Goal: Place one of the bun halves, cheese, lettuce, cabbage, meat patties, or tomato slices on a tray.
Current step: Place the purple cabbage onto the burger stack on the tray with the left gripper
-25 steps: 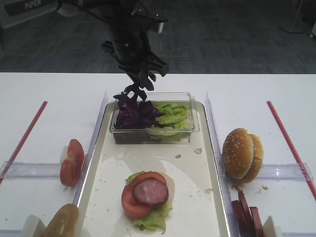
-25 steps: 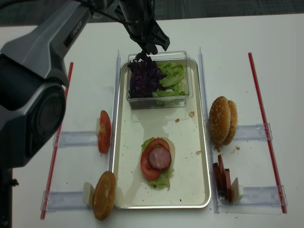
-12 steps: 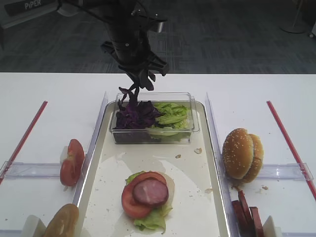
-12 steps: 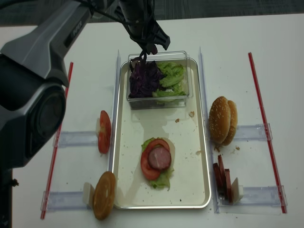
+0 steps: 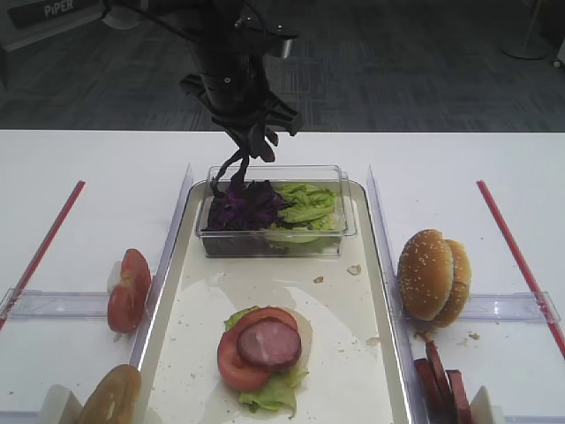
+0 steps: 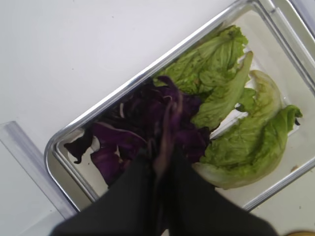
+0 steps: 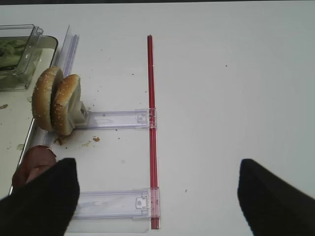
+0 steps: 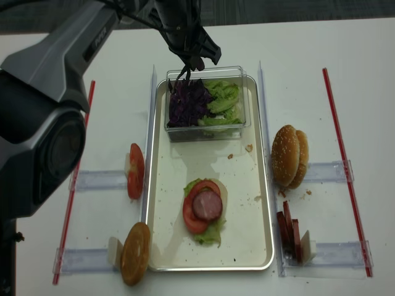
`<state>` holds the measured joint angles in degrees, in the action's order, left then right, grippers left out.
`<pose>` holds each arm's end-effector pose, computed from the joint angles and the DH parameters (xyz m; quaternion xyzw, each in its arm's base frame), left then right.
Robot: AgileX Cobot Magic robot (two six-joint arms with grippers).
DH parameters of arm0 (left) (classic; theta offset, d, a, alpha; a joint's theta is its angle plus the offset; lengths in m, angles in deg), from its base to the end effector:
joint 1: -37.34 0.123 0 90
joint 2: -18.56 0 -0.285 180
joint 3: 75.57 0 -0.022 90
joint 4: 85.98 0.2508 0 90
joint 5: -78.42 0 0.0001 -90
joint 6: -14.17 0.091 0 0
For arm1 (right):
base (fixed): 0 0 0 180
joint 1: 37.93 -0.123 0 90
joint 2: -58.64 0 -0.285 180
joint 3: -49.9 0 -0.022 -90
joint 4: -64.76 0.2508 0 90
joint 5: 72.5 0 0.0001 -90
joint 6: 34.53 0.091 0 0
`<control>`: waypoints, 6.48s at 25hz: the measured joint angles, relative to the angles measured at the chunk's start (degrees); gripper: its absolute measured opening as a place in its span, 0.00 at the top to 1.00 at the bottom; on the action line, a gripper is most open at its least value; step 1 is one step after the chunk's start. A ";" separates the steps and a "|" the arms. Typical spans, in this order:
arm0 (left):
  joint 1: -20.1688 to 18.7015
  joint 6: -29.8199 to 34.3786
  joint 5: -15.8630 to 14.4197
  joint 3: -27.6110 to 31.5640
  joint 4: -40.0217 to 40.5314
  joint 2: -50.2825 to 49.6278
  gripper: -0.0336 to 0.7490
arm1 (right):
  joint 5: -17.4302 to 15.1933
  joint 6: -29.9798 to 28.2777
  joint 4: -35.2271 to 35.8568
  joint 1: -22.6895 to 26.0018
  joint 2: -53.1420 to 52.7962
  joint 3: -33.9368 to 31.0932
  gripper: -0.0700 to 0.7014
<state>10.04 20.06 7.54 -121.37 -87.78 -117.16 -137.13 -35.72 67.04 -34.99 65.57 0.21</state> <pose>0.4294 -0.2247 0.2584 0.2791 0.9456 -0.0462 0.1610 -0.0077 0.0037 0.2665 0.0119 0.8712 0.0022 0.4908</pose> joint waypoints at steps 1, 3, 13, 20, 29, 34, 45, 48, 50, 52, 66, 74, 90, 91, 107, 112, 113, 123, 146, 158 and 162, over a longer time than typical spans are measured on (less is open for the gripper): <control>0.00 0.00 0.00 0.00 0.00 0.00 0.94 | 0.00 0.00 0.00 0.00 0.00 0.00 0.05; 0.00 -0.22 0.00 0.00 0.00 0.00 0.94 | 0.00 0.11 0.00 0.00 0.00 0.00 0.05; 0.00 -0.33 0.00 0.00 -3.22 0.00 0.94 | 0.00 0.21 0.00 0.00 0.00 0.00 0.05; 0.00 -0.33 0.00 0.00 -3.31 1.30 0.94 | 0.00 0.21 0.00 0.00 0.00 0.00 0.05; 0.00 -0.33 -0.20 2.57 -3.45 4.36 0.94 | 0.00 0.21 0.00 0.00 0.00 0.00 0.05; -1.67 -0.33 -0.20 4.58 -3.45 6.25 0.94 | 0.00 0.21 0.00 0.00 0.00 0.00 0.05; -7.56 -0.33 -0.20 10.47 -3.45 11.96 0.94 | 0.00 0.21 0.00 0.00 0.00 0.00 0.05; -8.62 -0.33 -0.20 12.83 -3.33 13.95 0.94 | 0.00 0.21 0.00 0.00 0.00 0.00 0.05; -9.09 -0.33 -0.20 14.46 -3.10 15.40 0.94 | 0.00 0.21 0.00 0.00 0.00 0.00 0.05; -9.63 -0.33 -0.20 16.31 -3.10 17.11 0.94 | 0.00 0.21 0.00 0.00 0.00 0.00 0.05; -12.67 -1.37 -0.20 27.82 -3.21 25.89 0.94 | 0.00 0.21 0.00 0.00 0.00 0.00 0.05; -13.85 -1.48 0.02 34.74 -3.91 27.61 0.94 | 0.00 0.21 0.00 0.00 0.00 0.00 0.05; -13.85 -1.61 0.27 39.11 -5.07 27.70 0.94 | 0.00 0.10 0.00 0.00 0.00 0.00 0.05; -13.85 -1.61 0.27 39.11 -5.07 27.70 0.94 | 0.00 0.10 0.00 0.00 0.00 0.00 0.05; -13.85 -0.33 0.72 39.32 -7.55 22.38 0.94 | 0.00 0.02 0.00 0.00 0.00 0.00 0.05; -13.85 0.72 1.08 39.32 -7.86 20.49 0.94 | 0.00 0.02 0.00 0.00 0.00 0.00 0.05; -13.85 0.72 1.08 39.32 -7.90 20.12 0.94 | 0.00 0.02 0.00 0.00 0.00 0.00 0.05; -13.85 1.28 1.18 39.32 -7.99 18.27 0.94 | 0.00 0.02 0.00 0.00 0.00 0.00 0.05; -14.18 2.81 1.29 39.32 -10.42 16.57 0.94 | 0.00 0.02 0.00 0.00 0.00 0.00 0.05; -14.18 5.08 1.29 39.32 -10.80 16.57 0.94 | 0.00 0.02 0.00 0.00 0.00 0.00 0.05; -14.18 5.60 1.29 39.32 -10.80 16.57 0.92 | 0.00 0.02 0.00 0.00 0.00 0.00 0.05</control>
<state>-4.14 25.66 8.83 -82.05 -98.58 -100.59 -137.13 -35.69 67.04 -34.99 65.57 0.21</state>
